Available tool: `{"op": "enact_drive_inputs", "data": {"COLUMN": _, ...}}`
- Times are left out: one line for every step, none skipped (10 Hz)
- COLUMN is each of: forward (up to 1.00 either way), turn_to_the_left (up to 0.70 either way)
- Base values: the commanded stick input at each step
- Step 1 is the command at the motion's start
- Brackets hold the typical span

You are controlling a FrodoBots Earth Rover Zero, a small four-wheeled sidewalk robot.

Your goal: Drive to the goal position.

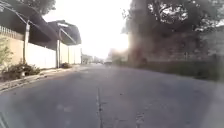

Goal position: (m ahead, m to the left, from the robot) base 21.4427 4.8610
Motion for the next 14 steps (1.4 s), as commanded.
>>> {"op": "enact_drive_inputs", "data": {"forward": 0.98, "turn_to_the_left": 0.0}}
{"op": "enact_drive_inputs", "data": {"forward": 0.98, "turn_to_the_left": 0.0}}
{"op": "enact_drive_inputs", "data": {"forward": 0.98, "turn_to_the_left": 0.0}}
{"op": "enact_drive_inputs", "data": {"forward": 0.98, "turn_to_the_left": 0.0}}
{"op": "enact_drive_inputs", "data": {"forward": 0.98, "turn_to_the_left": 0.0}}
{"op": "enact_drive_inputs", "data": {"forward": 0.98, "turn_to_the_left": 0.0}}
{"op": "enact_drive_inputs", "data": {"forward": 0.98, "turn_to_the_left": 0.0}}
{"op": "enact_drive_inputs", "data": {"forward": 0.99, "turn_to_the_left": 0.0}}
{"op": "enact_drive_inputs", "data": {"forward": 0.99, "turn_to_the_left": 0.0}}
{"op": "enact_drive_inputs", "data": {"forward": 0.99, "turn_to_the_left": 0.0}}
{"op": "enact_drive_inputs", "data": {"forward": 0.99, "turn_to_the_left": 0.0}}
{"op": "enact_drive_inputs", "data": {"forward": 0.99, "turn_to_the_left": 0.0}}
{"op": "enact_drive_inputs", "data": {"forward": 0.99, "turn_to_the_left": 0.0}}
{"op": "enact_drive_inputs", "data": {"forward": 0.99, "turn_to_the_left": 0.0}}
